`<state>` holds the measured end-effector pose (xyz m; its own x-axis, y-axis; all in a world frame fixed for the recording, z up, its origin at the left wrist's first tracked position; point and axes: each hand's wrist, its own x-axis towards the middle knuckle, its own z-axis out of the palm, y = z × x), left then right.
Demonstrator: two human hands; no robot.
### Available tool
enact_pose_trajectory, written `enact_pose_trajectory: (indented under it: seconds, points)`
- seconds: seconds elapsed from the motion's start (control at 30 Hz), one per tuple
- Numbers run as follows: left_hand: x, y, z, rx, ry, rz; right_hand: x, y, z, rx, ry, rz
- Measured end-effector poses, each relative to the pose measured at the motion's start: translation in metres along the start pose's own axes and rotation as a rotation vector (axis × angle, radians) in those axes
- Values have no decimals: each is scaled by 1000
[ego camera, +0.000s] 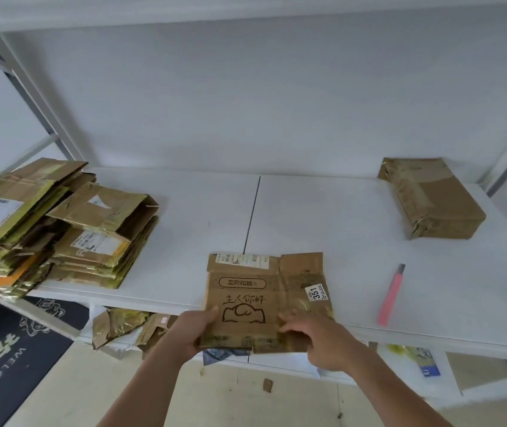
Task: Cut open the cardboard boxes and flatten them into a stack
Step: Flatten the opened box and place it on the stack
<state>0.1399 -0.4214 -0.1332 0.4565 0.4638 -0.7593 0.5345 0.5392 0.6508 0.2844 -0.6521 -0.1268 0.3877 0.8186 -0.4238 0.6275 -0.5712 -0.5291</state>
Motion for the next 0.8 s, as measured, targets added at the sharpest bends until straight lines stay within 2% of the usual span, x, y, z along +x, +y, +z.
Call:
enact_pose_trajectory:
  seconds: [0.1, 0.23, 0.43, 0.57, 0.63, 0.8]
  points:
    - [22, -17, -2, 213, 178, -22, 8, -7, -8, 118, 30, 59]
    - [19, -19, 9, 319, 261, -3, 44, 5, -3, -108, 269, 99]
    - [13, -12, 23, 571, 384, 121, 82, 8, 29, -223, 327, 153]
    - [16, -19, 35, 424, 340, 119, 84, 9, 42, -350, 446, 160]
    - [21, -28, 37, 426, 353, 159, 86, 10, 46, -385, 482, 160]
    - [29, -29, 35, 378, 348, 125, 90, 9, 46, -401, 477, 177]
